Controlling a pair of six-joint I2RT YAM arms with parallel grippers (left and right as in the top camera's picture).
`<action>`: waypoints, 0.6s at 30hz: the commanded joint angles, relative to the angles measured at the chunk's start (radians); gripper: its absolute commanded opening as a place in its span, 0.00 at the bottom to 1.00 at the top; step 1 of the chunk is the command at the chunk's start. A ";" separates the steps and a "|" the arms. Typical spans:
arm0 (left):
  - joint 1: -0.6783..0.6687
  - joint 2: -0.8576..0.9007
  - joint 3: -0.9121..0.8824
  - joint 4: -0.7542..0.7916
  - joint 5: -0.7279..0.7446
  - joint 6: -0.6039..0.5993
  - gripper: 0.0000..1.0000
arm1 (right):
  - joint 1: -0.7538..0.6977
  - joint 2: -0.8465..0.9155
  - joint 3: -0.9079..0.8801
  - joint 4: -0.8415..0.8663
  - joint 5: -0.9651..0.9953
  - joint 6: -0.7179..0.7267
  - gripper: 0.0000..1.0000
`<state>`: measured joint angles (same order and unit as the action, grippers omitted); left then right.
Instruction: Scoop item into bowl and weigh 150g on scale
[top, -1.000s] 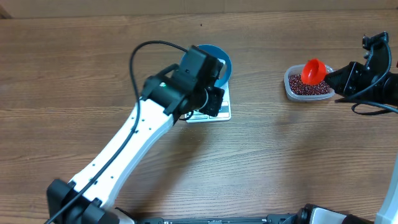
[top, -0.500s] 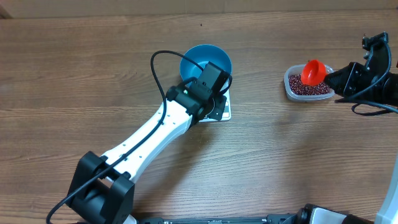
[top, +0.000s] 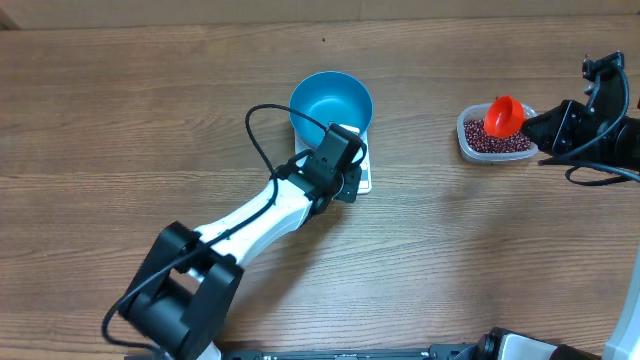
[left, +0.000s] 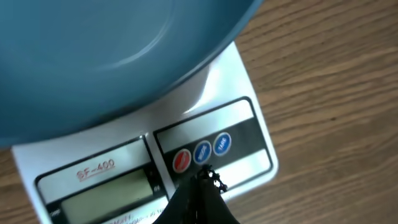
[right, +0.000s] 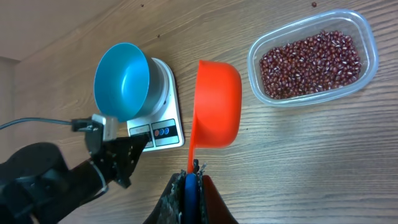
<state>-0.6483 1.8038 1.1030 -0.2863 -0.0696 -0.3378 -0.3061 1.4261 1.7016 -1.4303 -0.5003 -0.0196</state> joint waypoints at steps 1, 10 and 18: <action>-0.007 0.053 -0.009 0.016 -0.035 0.002 0.04 | -0.005 -0.003 0.006 0.002 -0.006 -0.008 0.04; -0.007 0.077 -0.009 0.041 -0.071 0.002 0.04 | -0.005 -0.003 0.006 -0.002 -0.006 -0.008 0.04; -0.007 0.087 -0.009 0.064 -0.071 0.002 0.04 | -0.005 -0.003 0.006 -0.013 -0.005 -0.008 0.04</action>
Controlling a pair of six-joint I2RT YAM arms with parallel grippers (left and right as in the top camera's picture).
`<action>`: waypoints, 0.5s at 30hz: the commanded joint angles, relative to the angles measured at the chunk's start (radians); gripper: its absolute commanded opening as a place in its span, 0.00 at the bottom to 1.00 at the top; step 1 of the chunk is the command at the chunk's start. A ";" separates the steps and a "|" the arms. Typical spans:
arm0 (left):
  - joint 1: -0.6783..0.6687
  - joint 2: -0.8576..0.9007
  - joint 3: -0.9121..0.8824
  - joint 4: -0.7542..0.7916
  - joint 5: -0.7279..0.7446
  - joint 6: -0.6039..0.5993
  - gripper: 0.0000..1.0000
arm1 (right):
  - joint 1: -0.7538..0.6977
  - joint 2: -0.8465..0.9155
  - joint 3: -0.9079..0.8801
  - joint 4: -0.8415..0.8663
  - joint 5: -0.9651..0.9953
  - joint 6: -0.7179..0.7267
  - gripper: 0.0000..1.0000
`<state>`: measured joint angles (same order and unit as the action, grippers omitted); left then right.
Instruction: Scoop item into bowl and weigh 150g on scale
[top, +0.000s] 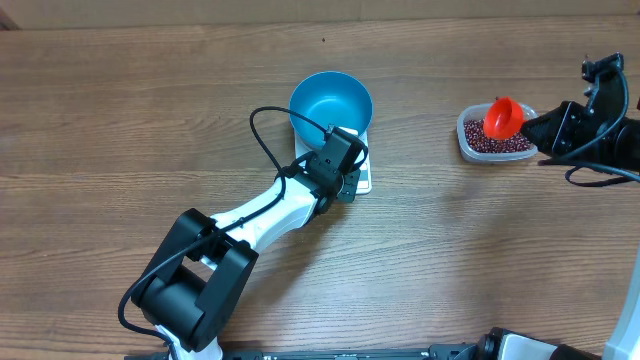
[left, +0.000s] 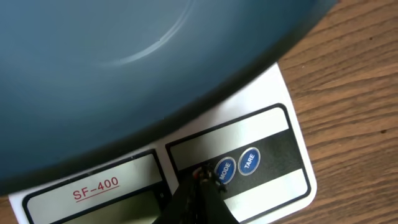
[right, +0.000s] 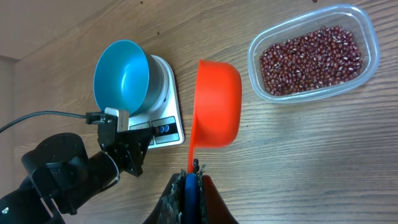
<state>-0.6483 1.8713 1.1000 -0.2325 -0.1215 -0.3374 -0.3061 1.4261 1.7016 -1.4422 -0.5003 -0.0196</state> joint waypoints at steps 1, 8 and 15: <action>-0.007 0.020 -0.006 0.011 -0.019 0.001 0.04 | -0.005 -0.003 0.006 -0.001 -0.005 -0.008 0.04; -0.008 0.031 -0.006 0.028 -0.015 0.001 0.04 | -0.005 -0.003 0.006 -0.003 -0.006 -0.008 0.04; -0.007 0.039 -0.006 0.035 -0.012 0.002 0.04 | -0.005 -0.003 0.006 -0.005 -0.005 -0.008 0.04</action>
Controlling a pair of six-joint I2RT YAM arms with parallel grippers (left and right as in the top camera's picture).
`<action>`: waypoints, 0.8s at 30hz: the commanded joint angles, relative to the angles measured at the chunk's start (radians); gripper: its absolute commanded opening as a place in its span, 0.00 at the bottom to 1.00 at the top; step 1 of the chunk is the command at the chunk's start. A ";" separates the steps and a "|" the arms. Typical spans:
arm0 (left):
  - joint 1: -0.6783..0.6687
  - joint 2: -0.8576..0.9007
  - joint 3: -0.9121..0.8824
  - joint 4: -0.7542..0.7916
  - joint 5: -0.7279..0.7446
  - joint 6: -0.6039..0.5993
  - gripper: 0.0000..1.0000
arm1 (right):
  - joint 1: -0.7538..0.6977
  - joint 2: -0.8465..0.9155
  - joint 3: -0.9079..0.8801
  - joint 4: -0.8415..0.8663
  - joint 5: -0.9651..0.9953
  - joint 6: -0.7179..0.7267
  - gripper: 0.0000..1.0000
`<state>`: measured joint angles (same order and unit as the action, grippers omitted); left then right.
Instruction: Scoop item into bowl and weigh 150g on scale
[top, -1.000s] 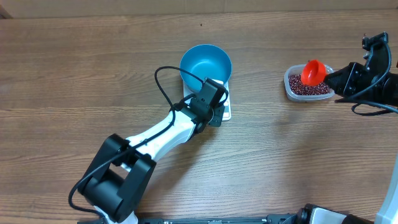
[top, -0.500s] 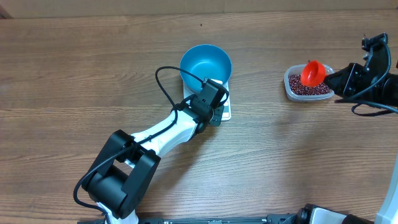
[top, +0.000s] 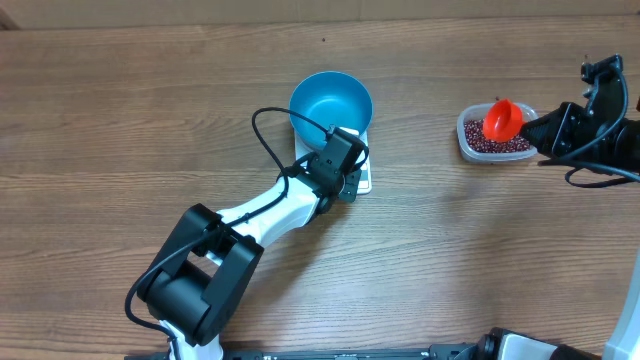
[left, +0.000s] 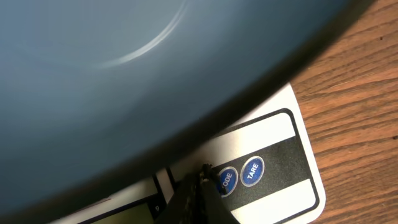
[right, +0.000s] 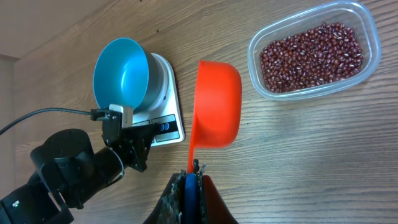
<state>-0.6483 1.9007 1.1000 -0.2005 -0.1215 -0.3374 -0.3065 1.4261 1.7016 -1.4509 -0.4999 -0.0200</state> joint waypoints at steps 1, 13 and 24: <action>-0.007 0.010 -0.006 0.003 -0.012 0.002 0.04 | -0.004 -0.003 0.006 0.004 -0.006 -0.008 0.04; -0.007 0.023 -0.006 0.009 0.003 0.020 0.04 | -0.004 -0.003 0.006 0.002 -0.006 -0.008 0.04; -0.007 0.026 -0.006 -0.008 0.018 0.031 0.04 | -0.004 -0.003 0.006 -0.002 -0.006 -0.008 0.04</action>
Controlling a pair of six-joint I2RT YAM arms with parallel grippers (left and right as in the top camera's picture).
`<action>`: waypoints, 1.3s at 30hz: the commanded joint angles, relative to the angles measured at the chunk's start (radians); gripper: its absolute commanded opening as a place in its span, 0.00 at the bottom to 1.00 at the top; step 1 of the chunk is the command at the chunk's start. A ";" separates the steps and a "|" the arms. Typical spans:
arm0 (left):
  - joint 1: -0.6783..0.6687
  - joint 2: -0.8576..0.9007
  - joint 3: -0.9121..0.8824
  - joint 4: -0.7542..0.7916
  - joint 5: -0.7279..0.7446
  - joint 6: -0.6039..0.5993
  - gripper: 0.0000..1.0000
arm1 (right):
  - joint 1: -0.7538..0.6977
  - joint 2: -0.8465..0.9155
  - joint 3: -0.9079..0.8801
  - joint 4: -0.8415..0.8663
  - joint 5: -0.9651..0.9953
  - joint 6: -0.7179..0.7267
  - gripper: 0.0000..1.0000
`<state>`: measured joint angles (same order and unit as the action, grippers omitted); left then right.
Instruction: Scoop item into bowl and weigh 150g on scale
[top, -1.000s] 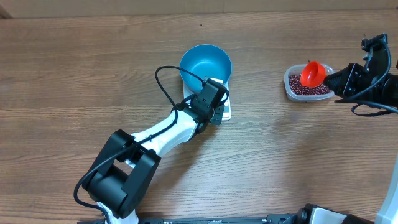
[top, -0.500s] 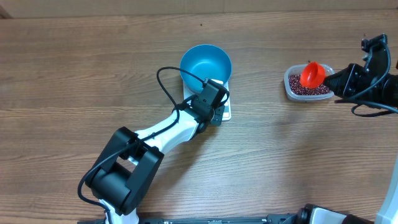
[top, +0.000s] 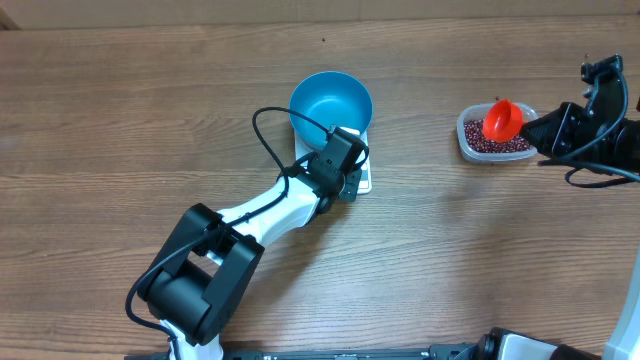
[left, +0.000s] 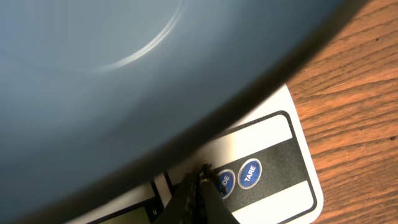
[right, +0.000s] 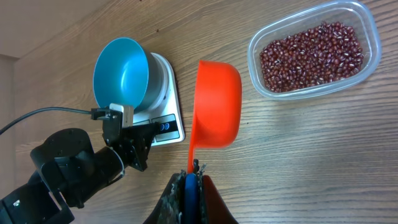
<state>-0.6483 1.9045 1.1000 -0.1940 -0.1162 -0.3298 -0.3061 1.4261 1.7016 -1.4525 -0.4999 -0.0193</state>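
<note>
A blue bowl (top: 331, 102) stands empty on a white digital scale (top: 362, 178) at the table's middle. My left gripper (left: 202, 169) is shut, its tips touching the scale's black button panel (left: 273, 171) just left of the MODE button. At the far right, my right gripper (right: 194, 165) is shut on the handle of an orange scoop (right: 217, 104), held in the air with its cup empty. The scoop (top: 502, 119) hangs over a clear tub of red beans (top: 490, 141). In the right wrist view the tub (right: 311, 56) lies up and right of the scoop.
Bare wooden table (top: 120, 130) lies all round. A black cable (top: 262, 135) loops from the left arm beside the bowl. The scale's display is hidden under my left fingers in the left wrist view.
Almost nothing has moved. The left gripper's tips sit a touch closer to the MODE button on the scale panel. The right gripper holds the scoop in the same place.
My shut left gripper was first over the scale's buttons with a red one showing. Then its tips covered the spot left of the MODE button, closer to the panel, and stay there now. The right gripper has held the empty orange scoop near the bean tub throughout.
</note>
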 joint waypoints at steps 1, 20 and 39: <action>-0.007 0.022 -0.006 -0.018 0.013 0.024 0.04 | -0.005 -0.003 0.006 0.000 -0.006 -0.008 0.04; -0.007 0.032 -0.005 -0.019 0.061 0.082 0.04 | -0.005 -0.003 0.006 0.003 -0.005 -0.008 0.04; 0.003 -0.579 0.016 -0.270 0.093 0.287 0.11 | -0.005 -0.003 0.006 0.010 -0.006 -0.008 0.04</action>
<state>-0.6483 1.3846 1.1076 -0.4080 -0.0364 -0.1719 -0.3069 1.4261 1.7016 -1.4494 -0.4999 -0.0196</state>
